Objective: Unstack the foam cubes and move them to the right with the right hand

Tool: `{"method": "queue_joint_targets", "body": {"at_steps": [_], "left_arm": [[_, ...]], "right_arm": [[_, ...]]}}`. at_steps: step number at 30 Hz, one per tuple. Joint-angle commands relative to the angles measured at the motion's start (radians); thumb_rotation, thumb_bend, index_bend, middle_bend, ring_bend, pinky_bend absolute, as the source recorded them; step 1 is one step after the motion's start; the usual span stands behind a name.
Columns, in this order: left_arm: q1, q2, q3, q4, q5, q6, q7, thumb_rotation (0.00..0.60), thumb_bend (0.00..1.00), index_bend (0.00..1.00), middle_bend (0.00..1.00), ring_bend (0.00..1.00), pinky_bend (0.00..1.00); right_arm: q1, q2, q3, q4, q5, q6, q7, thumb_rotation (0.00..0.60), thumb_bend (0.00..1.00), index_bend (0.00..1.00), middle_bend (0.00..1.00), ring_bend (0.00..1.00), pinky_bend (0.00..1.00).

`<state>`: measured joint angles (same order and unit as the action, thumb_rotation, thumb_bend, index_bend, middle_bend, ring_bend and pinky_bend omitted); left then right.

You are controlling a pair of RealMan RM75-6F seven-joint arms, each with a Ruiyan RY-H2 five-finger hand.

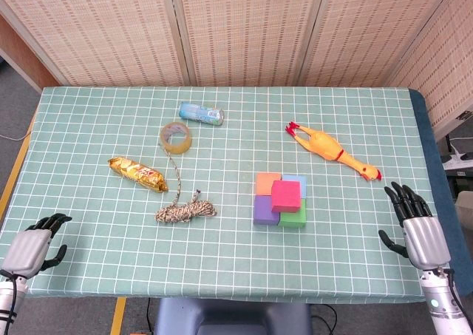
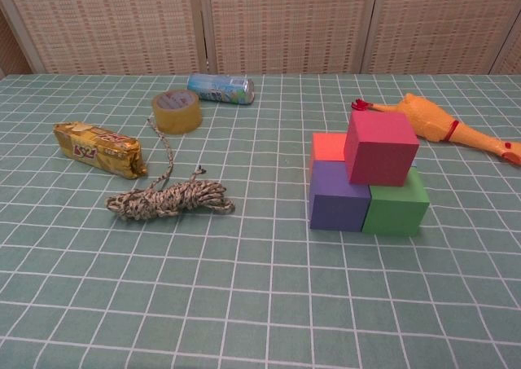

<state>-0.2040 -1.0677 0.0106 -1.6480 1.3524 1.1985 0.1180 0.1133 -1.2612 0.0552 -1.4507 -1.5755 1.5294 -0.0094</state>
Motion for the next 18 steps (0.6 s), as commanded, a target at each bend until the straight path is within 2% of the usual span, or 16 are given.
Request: {"method": "queue_joint_targets", "body": {"at_steps": [1, 11, 18], "left_arm": [[-0.004, -0.001, -0.001, 0.004, 0.0, -0.004, -0.004, 0.6, 0.46, 0.21, 0.17, 0.19, 0.36], [0.006, 0.003, 0.005, -0.001, 0.029, 0.024, -0.015, 0.6, 0.46, 0.21, 0.17, 0.19, 0.36], [-0.007, -0.005, -0.002, 0.018, -0.003, -0.011, -0.015, 0.6, 0.46, 0.21, 0.17, 0.19, 0.37]], "right_arm": [[0.0, 0.001, -0.002, -0.002, 0.004, -0.008, -0.007, 0.6, 0.16, 0.0, 0.02, 0.0, 0.14], [-0.007, 0.002, -0.003, -0.014, -0.007, 0.01, -0.01, 0.6, 0.16, 0.0, 0.02, 0.0, 0.14], [0.007, 0.001, 0.001, 0.002, 0.016, -0.032, -0.03, 0.6, 0.16, 0.0, 0.02, 0.0, 0.14]]}}
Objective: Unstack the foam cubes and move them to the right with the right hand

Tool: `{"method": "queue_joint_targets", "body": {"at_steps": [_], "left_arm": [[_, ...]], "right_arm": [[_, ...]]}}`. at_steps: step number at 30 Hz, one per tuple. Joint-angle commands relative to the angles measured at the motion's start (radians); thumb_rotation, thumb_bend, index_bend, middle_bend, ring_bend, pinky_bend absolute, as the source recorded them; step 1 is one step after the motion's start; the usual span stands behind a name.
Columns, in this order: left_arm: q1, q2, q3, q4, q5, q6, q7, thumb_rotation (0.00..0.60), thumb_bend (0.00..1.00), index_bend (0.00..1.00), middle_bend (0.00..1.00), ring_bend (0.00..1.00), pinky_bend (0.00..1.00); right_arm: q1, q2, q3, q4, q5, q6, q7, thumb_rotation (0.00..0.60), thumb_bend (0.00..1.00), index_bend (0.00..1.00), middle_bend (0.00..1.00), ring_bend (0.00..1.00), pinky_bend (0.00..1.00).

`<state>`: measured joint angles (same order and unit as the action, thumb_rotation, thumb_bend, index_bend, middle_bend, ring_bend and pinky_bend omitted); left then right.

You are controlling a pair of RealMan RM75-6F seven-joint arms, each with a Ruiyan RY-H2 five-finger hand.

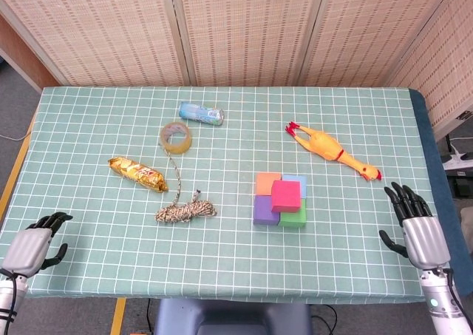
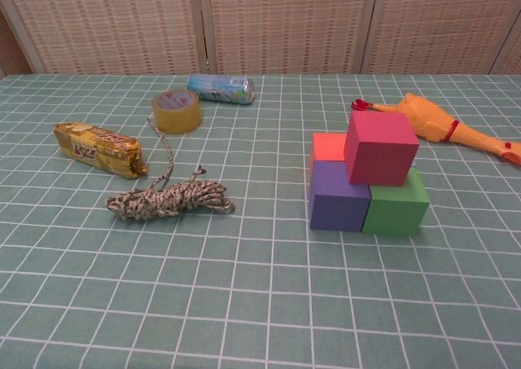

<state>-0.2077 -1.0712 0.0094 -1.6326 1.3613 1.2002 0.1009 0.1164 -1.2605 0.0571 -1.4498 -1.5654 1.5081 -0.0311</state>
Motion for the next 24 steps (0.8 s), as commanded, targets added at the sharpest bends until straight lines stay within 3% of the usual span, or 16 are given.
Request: {"method": "queue_joint_targets", "body": {"at_steps": [1, 7, 16, 24], "left_arm": [[-0.004, 0.002, 0.0, -0.003, -0.017, -0.018, 0.002, 0.6, 0.46, 0.21, 0.17, 0.19, 0.37], [0.009, 0.013, 0.006, -0.024, 0.009, 0.016, 0.001, 0.6, 0.46, 0.21, 0.17, 0.19, 0.37], [0.007, 0.025, -0.003, -0.024, -0.014, 0.001, -0.041, 0.6, 0.46, 0.21, 0.17, 0.19, 0.37], [0.014, 0.029, -0.008, -0.033, -0.032, 0.014, -0.021, 0.6, 0.46, 0.21, 0.17, 0.19, 0.37]], "right_arm": [[0.003, 0.002, -0.006, 0.0, 0.001, -0.013, -0.01, 0.6, 0.15, 0.0, 0.02, 0.0, 0.14], [0.003, 0.017, -0.061, 0.006, -0.103, 0.01, 0.028, 0.6, 0.12, 0.0, 0.01, 0.0, 0.14], [0.043, -0.01, -0.047, 0.048, -0.171, 0.043, 0.11, 0.6, 0.1, 0.0, 0.01, 0.0, 0.13], [0.191, -0.024, 0.018, -0.038, -0.111, -0.161, 0.085, 0.6, 0.09, 0.0, 0.01, 0.0, 0.13]]}}
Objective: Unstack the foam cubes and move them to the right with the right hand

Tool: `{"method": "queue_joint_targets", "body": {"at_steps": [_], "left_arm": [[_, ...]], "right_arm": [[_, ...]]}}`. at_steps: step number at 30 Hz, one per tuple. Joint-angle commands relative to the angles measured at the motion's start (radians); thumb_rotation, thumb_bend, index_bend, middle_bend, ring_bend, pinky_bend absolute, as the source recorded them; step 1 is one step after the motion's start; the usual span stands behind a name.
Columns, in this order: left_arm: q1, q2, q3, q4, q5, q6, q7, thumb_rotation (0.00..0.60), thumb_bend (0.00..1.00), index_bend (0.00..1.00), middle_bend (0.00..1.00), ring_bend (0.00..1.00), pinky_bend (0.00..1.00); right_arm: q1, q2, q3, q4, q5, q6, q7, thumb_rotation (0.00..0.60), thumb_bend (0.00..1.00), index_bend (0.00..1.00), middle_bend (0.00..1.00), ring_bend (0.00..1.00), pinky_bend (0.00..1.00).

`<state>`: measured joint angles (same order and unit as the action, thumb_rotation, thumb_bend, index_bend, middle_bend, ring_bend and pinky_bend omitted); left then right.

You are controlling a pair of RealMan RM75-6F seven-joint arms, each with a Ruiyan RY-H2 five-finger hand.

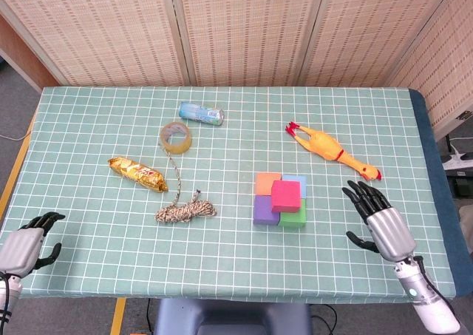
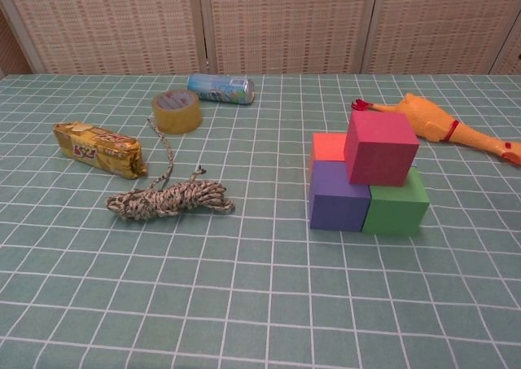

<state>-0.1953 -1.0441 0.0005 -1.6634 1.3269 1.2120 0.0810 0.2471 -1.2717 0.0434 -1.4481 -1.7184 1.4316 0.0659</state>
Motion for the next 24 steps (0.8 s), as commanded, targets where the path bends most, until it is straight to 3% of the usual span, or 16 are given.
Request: {"method": "queue_joint_targets", "body": {"at_steps": [1, 7, 24], "left_arm": [[0.003, 0.003, 0.0, -0.002, 0.003, 0.004, -0.004, 0.6, 0.46, 0.21, 0.17, 0.19, 0.37], [0.006, 0.005, -0.008, 0.001, -0.013, 0.009, -0.006, 0.6, 0.46, 0.21, 0.17, 0.19, 0.37], [0.01, 0.007, -0.009, -0.003, -0.012, 0.014, -0.001, 0.6, 0.46, 0.21, 0.17, 0.19, 0.37]], "right_arm": [[0.077, -0.015, 0.037, -0.051, 0.063, -0.123, -0.011, 0.6, 0.08, 0.0, 0.01, 0.0, 0.13], [0.157, -0.041, 0.066, -0.071, 0.131, -0.252, -0.041, 0.6, 0.06, 0.01, 0.01, 0.0, 0.13], [0.278, -0.148, 0.114, -0.061, 0.227, -0.362, -0.166, 0.6, 0.06, 0.11, 0.08, 0.06, 0.23]]}}
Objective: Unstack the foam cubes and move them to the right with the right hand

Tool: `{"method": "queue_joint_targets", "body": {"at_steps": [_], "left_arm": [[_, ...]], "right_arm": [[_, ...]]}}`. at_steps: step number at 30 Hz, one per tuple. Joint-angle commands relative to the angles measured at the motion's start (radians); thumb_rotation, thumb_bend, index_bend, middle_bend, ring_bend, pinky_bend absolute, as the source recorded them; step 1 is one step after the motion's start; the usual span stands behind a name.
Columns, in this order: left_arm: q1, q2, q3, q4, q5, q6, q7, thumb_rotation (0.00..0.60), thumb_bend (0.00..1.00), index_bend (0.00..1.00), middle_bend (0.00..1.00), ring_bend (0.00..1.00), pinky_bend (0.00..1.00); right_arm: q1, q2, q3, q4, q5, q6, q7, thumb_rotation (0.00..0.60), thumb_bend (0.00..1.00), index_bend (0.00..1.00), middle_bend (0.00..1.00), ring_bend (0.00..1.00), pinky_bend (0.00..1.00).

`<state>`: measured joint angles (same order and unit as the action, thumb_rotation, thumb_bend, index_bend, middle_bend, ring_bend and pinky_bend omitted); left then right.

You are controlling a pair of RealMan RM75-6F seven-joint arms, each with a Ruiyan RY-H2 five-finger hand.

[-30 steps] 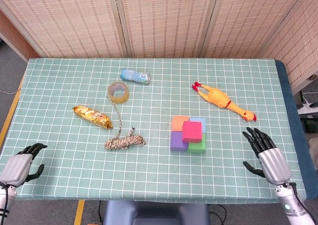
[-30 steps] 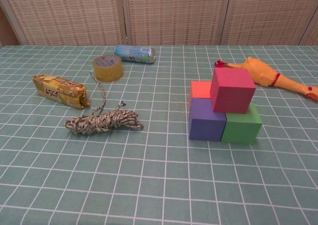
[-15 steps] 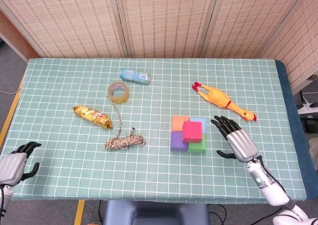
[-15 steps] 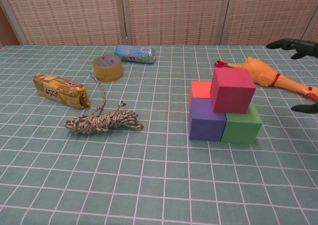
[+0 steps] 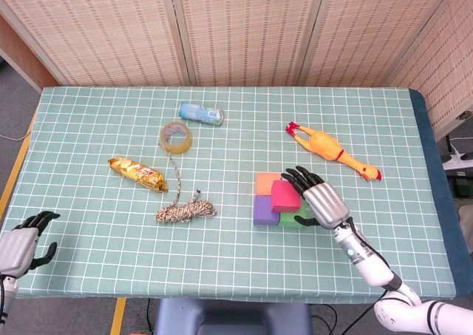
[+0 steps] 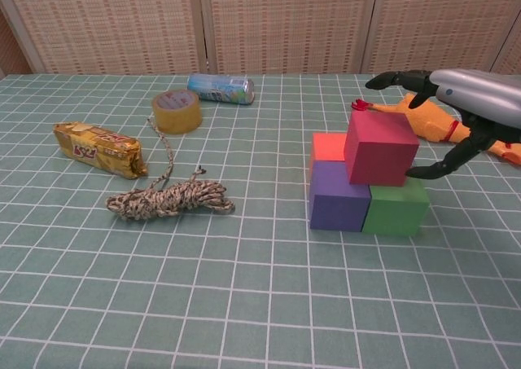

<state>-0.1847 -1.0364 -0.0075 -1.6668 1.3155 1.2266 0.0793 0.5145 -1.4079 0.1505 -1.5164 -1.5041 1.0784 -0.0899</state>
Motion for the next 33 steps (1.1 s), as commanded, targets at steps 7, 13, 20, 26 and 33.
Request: {"method": "queue_joint_targets", "body": {"at_steps": [7, 13, 20, 26, 33], "left_arm": [[0.002, 0.0, -0.001, 0.0, 0.001, 0.004, 0.004, 0.6, 0.46, 0.21, 0.17, 0.19, 0.37], [0.001, -0.001, -0.003, 0.002, -0.002, 0.001, 0.002, 0.6, 0.46, 0.21, 0.17, 0.19, 0.37], [0.001, -0.001, -0.001, 0.002, 0.003, 0.002, 0.005, 0.6, 0.46, 0.21, 0.17, 0.19, 0.37], [-0.001, -0.002, -0.001, 0.001, 0.001, -0.003, 0.01, 0.6, 0.46, 0.21, 0.17, 0.19, 0.37], [-0.003, -0.008, 0.001, -0.001, 0.003, -0.007, 0.021, 0.6, 0.46, 0.21, 0.17, 0.19, 0.37]], "right_arm": [[0.043, -0.055, 0.027, 0.041, 0.047, -0.015, -0.036, 0.6, 0.06, 0.21, 0.19, 0.16, 0.37], [0.055, -0.079, 0.025, 0.07, 0.055, -0.006, -0.043, 0.6, 0.06, 0.28, 0.3, 0.27, 0.48], [0.042, -0.089, 0.012, 0.103, 0.02, 0.061, -0.006, 0.6, 0.1, 0.45, 0.45, 0.43, 0.65], [0.003, -0.043, 0.016, 0.077, 0.017, 0.142, -0.019, 0.6, 0.11, 0.48, 0.48, 0.46, 0.68], [-0.075, 0.034, 0.0, 0.071, 0.072, 0.202, -0.102, 0.6, 0.11, 0.48, 0.49, 0.46, 0.69]]}}
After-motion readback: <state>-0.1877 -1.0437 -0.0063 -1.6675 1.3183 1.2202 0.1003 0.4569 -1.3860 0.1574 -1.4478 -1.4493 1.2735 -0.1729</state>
